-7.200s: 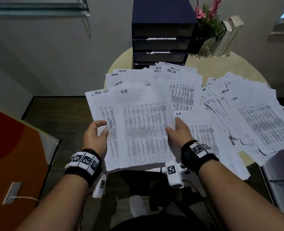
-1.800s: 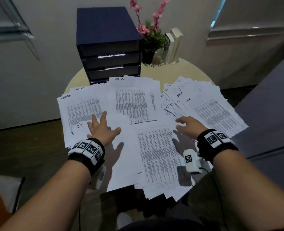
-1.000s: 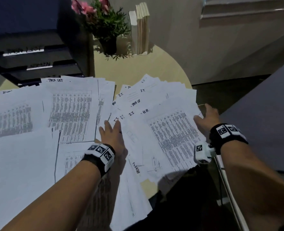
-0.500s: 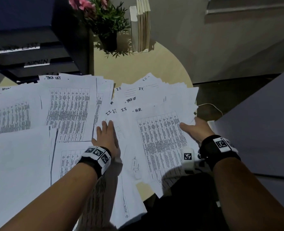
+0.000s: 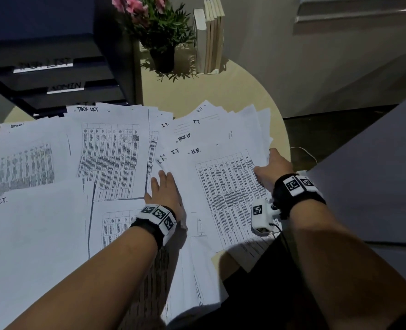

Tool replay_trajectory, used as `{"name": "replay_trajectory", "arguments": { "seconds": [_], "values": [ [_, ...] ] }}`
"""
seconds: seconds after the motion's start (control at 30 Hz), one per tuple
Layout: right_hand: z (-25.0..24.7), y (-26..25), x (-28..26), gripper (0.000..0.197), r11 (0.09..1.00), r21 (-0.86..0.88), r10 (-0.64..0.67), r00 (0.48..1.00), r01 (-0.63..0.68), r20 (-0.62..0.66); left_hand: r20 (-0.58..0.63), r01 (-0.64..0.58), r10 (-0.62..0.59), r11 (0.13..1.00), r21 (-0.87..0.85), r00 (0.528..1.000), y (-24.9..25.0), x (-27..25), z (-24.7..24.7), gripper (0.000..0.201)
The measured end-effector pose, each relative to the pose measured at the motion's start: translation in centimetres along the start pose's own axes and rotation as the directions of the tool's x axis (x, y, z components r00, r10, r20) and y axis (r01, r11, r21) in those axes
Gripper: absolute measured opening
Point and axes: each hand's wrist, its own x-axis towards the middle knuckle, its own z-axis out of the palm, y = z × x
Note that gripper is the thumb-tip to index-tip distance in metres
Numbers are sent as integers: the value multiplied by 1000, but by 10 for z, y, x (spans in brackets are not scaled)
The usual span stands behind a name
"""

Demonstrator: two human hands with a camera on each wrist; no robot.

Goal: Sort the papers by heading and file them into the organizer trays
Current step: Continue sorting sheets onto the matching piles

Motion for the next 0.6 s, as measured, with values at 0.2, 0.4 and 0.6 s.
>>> {"name": "replay_trajectory", "arguments": {
  "seconds": [0.2, 0.4, 0.6],
  "values": [
    [-3, -3, 7, 57, 966, 256, -52, 997, 35, 61, -38, 2, -1, 999, 36, 999, 1, 2, 0, 110],
    [-42, 19, 27, 56, 929, 365, -50, 998, 62, -44, -260, -92, 64, 991, -98, 963, 21, 3, 0, 97],
    [-55, 44, 44, 55, 909, 416, -25, 1000, 23, 0, -338, -164, 40, 924, -345, 940, 70, 19, -10, 44]
  ]
}}
